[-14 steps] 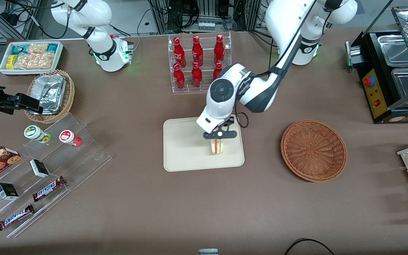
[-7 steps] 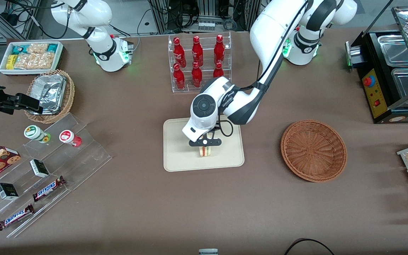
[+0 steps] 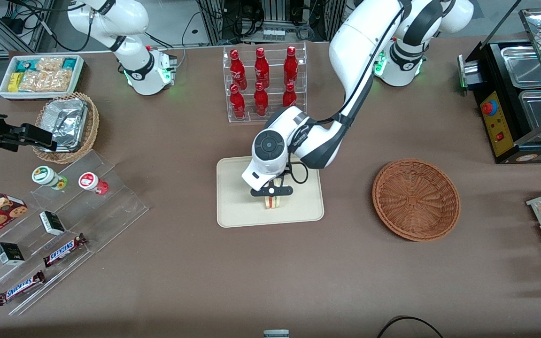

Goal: Place sandwich from basket to tray
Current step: 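Lower the sandwich onto the cream tray and open the left gripper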

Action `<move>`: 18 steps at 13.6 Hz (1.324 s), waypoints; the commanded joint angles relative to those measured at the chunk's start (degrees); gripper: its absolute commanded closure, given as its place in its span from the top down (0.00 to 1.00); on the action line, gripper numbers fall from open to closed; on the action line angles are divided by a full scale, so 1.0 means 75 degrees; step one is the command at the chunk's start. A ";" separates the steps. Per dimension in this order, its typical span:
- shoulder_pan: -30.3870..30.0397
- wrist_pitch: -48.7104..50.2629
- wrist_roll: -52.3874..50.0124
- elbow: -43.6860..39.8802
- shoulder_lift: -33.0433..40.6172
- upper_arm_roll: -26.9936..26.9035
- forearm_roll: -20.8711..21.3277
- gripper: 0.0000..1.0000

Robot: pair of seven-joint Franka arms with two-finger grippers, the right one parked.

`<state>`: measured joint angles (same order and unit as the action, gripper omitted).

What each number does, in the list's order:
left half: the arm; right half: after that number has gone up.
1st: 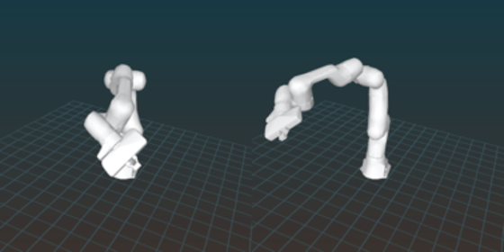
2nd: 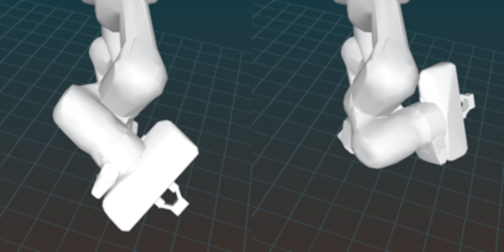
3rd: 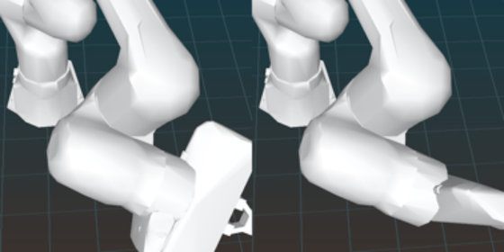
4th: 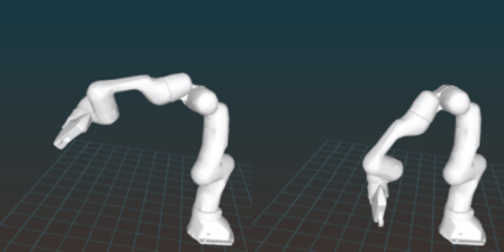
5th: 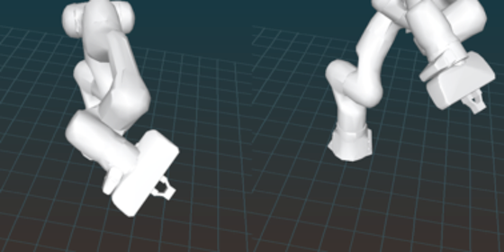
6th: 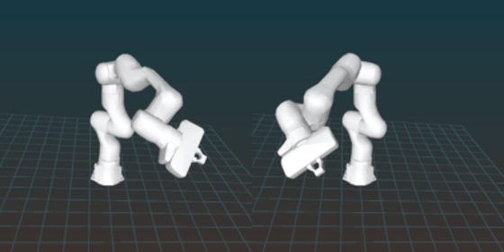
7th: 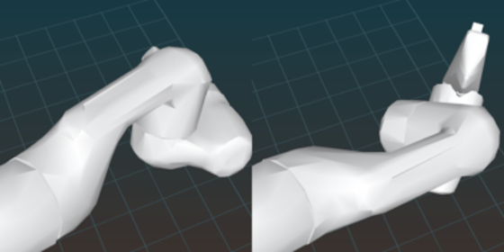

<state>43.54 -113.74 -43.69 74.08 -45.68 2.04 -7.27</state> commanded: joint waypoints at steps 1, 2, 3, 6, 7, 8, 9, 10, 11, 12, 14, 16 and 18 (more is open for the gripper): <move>0.0089 0.0224 -0.0233 -0.0279 -0.0143 -0.0096 -0.0109 0.00; 0.0078 0.0201 -0.0338 -0.0279 -0.0178 -0.0096 -0.0109 0.00; 0.0089 0.0166 -0.0455 -0.0279 -0.0214 -0.0096 -0.0086 0.00; 0.0089 0.0154 -0.0480 -0.0268 -0.0237 -0.0096 -0.0074 0.00; 0.0089 0.0142 -0.0480 -0.0268 -0.0249 -0.0096 -0.0074 0.21; 0.0089 0.0130 -0.0480 -0.0268 -0.0261 -0.0096 -0.0074 0.58; 0.0089 0.0096 -0.0480 -0.0256 -0.0272 -0.0096 -0.0074 1.00; 0.0089 0.0072 -0.0491 -0.0256 -0.0261 -0.0108 -0.0074 1.00; 0.0089 0.0083 -0.0514 -0.0256 -0.0238 -0.0108 -0.0062 1.00; 0.0078 0.0130 -0.0526 -0.0279 -0.0191 -0.0108 -0.0051 1.00; 0.0066 0.0340 -0.0526 -0.0314 0.0030 -0.0120 -0.0051 1.00; -0.0004 0.0679 -0.0468 -0.0384 0.0382 -0.0131 -0.0062 1.00; -0.0156 0.1229 -0.0444 -0.0746 0.0547 -0.0132 -0.0109 1.00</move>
<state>43.09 -108.70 -46.62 70.16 -43.84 1.40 -7.27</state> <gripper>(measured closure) 0.000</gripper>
